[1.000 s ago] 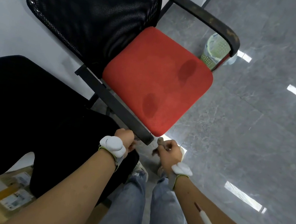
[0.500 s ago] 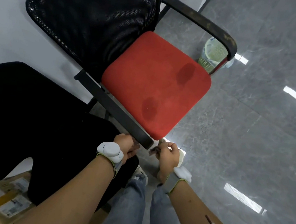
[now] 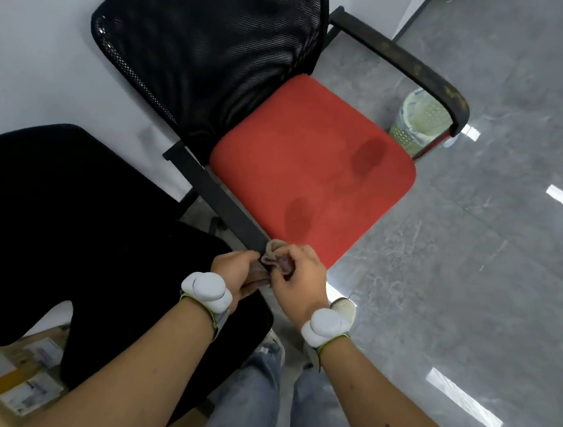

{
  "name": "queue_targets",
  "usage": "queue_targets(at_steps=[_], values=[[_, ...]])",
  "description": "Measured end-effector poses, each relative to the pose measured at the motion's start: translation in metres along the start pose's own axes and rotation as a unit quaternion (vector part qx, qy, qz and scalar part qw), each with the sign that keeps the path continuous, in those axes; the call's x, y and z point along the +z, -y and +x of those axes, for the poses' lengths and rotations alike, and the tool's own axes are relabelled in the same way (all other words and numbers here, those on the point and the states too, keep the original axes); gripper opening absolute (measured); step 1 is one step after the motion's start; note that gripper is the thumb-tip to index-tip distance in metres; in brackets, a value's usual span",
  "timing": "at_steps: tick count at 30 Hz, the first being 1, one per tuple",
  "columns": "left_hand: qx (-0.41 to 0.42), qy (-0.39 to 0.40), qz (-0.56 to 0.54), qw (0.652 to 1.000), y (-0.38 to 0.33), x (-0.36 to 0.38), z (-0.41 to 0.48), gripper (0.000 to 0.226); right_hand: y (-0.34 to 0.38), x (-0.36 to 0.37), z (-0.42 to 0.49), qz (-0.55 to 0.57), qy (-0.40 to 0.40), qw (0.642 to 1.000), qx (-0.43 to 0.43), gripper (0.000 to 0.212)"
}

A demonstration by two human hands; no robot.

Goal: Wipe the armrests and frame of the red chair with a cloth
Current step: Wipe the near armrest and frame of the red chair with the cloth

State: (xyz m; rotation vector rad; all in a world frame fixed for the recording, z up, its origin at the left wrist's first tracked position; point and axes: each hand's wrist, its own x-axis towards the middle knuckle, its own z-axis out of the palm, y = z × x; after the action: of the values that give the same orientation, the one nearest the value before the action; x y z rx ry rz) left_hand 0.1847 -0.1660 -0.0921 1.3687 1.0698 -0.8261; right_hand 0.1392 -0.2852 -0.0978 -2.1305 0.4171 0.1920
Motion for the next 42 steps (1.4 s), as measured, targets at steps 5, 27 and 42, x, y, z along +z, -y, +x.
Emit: queue_targets(at_steps=[5, 27, 42], values=[[0.033, -0.033, -0.013, 0.999, -0.005, -0.007, 0.009, 0.026, 0.003, 0.004, 0.014, -0.051, 0.044, 0.996, -0.065, 0.038], [0.052, -0.062, -0.020, 0.997, -0.064, -0.055, 0.050, 0.016, 0.057, 0.041, 0.086, -0.173, 0.186, 0.958, -0.129, 0.039], [0.025, -0.037, -0.005, 0.999, -0.121, -0.081, 0.072, 0.022, 0.105, 0.080, 0.141, -0.226, 0.212, 0.943, -0.123, 0.037]])
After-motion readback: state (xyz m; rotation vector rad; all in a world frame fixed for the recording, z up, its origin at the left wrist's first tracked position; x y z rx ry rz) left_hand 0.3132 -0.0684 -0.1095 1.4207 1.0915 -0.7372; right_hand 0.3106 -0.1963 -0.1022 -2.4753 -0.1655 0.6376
